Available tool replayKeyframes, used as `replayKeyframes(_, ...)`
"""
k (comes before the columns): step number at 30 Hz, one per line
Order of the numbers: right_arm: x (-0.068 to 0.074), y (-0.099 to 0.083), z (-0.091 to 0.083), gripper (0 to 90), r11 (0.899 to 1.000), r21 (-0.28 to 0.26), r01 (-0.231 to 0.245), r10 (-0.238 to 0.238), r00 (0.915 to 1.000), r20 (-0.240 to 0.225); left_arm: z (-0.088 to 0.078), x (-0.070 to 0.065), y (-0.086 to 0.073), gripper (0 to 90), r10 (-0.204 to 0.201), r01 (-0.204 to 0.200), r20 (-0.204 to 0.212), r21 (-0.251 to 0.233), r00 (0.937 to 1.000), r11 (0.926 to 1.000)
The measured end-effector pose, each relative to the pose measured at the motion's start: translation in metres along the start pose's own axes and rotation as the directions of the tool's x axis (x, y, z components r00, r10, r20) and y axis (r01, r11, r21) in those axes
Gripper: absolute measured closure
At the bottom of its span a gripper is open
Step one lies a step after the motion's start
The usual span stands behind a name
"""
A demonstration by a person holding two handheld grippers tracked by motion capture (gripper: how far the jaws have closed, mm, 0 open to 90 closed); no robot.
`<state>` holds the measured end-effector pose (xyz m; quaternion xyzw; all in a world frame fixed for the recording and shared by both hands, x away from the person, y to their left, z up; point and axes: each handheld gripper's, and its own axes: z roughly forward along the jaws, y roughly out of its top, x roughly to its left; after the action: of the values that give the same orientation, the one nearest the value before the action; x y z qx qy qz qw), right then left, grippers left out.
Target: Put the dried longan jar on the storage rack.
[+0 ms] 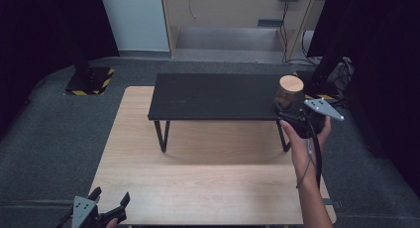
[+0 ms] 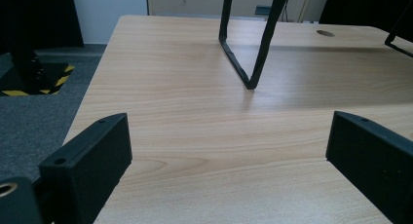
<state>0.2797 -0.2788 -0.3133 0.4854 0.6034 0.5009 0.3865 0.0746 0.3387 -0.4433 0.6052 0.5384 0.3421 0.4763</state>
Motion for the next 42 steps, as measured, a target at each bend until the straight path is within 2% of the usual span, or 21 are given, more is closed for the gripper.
replayKeyframes(10, 0.005, -0.041, -0.038, 0.9, 1.000, -0.014, -0.026, 0.025, 0.9994, -0.026, 0.001, -0.001, 0.000, 1.6, 0.002, -0.002, 0.005, 0.004, 1.0000, 1.0000)
replayKeyframes(15, 0.008, -0.064, -0.058, 0.9, 1.000, -0.018, -0.013, 0.012, 0.9989, -0.045, 0.003, -0.002, 0.000, 1.6, 0.006, -0.006, 0.012, 0.008, 0.9999, 0.9999)
replayKeyframes(19, 0.007, -0.082, -0.073, 0.9, 0.999, -0.025, -0.036, 0.035, 0.9980, -0.053, 0.004, -0.004, 0.000, 1.6, 0.010, -0.010, 0.017, 0.010, 0.9998, 0.9999)
replayKeyframes(22, 0.006, -0.093, -0.082, 0.9, 0.999, -0.029, -0.033, 0.032, 0.9982, -0.050, 0.005, -0.005, 0.001, 1.6, 0.014, -0.014, 0.017, 0.013, 0.9998, 0.9998)
replayKeyframes(32, 0.011, -0.124, -0.104, 0.9, 0.999, -0.029, -0.019, 0.017, 0.9990, -0.041, 0.005, -0.007, 0.001, 1.6, 0.014, -0.015, 0.015, 0.013, 0.9998, 0.9998)
replayKeyframes(38, 0.013, -0.135, -0.109, 0.9, 1.000, -0.014, -0.013, 0.012, 0.9990, -0.043, 0.005, -0.008, 0.001, 1.6, 0.012, -0.012, 0.018, 0.011, 0.9998, 0.9999)
replayKeyframes(42, 0.013, -0.140, -0.112, 0.9, 0.999, -0.020, -0.031, 0.030, 0.9989, -0.036, 0.005, -0.008, 0.001, 1.6, 0.012, -0.012, 0.020, 0.011, 0.9997, 0.9999)
